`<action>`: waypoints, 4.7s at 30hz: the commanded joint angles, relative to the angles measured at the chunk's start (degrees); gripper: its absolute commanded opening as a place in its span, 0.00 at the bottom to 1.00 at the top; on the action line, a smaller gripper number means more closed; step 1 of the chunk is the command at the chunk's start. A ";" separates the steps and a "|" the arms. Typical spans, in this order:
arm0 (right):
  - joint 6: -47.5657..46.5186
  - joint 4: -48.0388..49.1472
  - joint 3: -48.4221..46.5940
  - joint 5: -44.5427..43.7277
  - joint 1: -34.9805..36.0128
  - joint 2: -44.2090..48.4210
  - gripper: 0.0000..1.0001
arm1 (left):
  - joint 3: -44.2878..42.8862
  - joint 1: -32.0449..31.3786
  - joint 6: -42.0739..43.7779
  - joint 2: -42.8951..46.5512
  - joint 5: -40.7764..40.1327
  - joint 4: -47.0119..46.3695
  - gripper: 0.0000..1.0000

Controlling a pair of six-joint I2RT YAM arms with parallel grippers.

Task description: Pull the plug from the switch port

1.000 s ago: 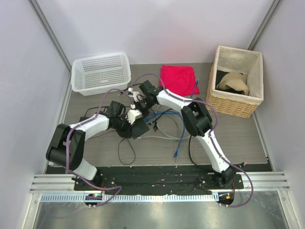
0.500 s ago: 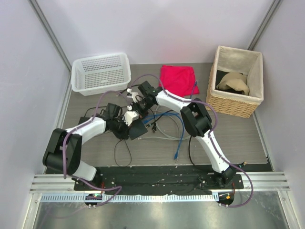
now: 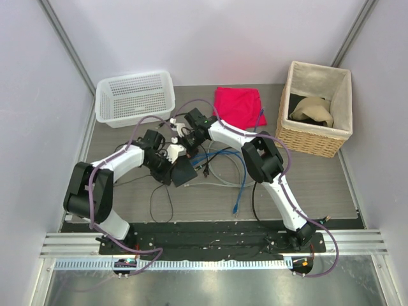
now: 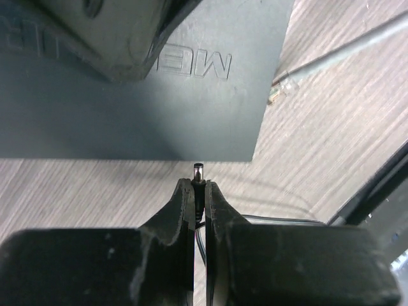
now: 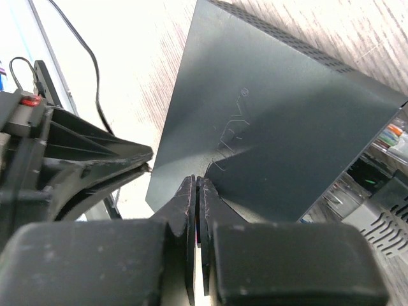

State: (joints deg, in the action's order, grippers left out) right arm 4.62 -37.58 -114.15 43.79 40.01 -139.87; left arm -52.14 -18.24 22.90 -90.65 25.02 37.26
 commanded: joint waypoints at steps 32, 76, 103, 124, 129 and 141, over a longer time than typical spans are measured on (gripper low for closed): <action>-9.63 1.11 4.55 -15.66 -2.48 16.47 0.15 | -24.32 21.05 -3.09 -9.91 -43.32 -14.76 0.52; -26.59 -1.53 22.92 -32.53 -2.48 27.81 0.15 | -35.47 5.67 -25.01 -30.02 -16.66 -2.72 0.39; -30.55 -3.98 0.66 -30.60 -10.39 6.17 0.01 | -21.52 5.58 -25.97 -4.45 -12.27 0.28 0.49; -28.27 -7.15 3.76 -27.21 -5.46 15.85 0.06 | -14.49 2.95 -23.16 -3.92 2.32 0.18 0.32; -29.75 -12.33 7.44 -9.63 -5.47 20.16 0.41 | -12.81 3.12 -24.91 -4.01 2.76 3.96 0.00; -31.43 -14.45 11.23 -2.92 -2.58 17.71 0.50 | -15.27 3.91 -26.24 -3.65 -2.34 8.18 0.00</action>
State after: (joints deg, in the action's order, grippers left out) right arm -25.61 -50.85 -101.43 36.69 36.58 -120.90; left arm -64.31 -15.18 -3.03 -95.81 24.05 42.48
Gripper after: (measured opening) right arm 0.505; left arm 0.014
